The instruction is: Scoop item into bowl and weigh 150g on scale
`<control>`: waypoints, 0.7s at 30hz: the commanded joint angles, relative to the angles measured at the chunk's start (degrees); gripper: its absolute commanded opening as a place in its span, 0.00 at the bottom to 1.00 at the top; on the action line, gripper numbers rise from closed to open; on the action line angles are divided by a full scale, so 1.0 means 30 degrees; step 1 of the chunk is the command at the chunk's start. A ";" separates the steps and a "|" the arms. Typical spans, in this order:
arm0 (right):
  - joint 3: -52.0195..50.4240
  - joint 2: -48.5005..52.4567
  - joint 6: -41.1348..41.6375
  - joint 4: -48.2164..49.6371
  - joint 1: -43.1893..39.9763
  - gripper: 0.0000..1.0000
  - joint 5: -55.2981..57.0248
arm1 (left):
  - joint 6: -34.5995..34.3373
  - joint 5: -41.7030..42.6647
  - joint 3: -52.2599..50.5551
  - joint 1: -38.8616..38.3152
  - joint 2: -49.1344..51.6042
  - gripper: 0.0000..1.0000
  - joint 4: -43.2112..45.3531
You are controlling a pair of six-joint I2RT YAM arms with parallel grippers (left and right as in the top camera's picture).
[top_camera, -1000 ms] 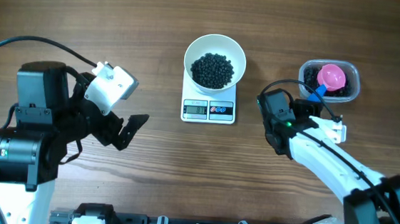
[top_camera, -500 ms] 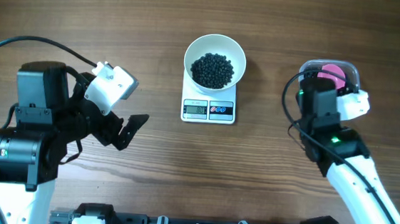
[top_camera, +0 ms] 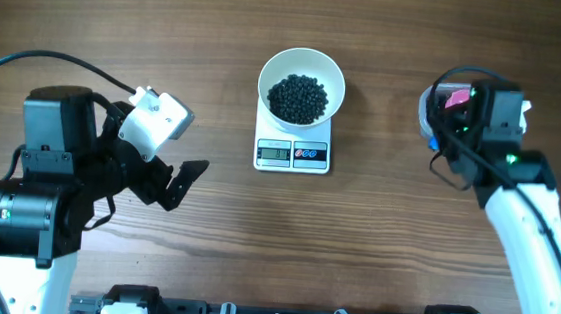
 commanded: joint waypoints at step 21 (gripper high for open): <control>0.1056 0.4911 0.0809 -0.1428 -0.1173 0.84 -0.2470 | 0.0372 0.0430 0.0321 0.0138 0.0036 1.00 0.0051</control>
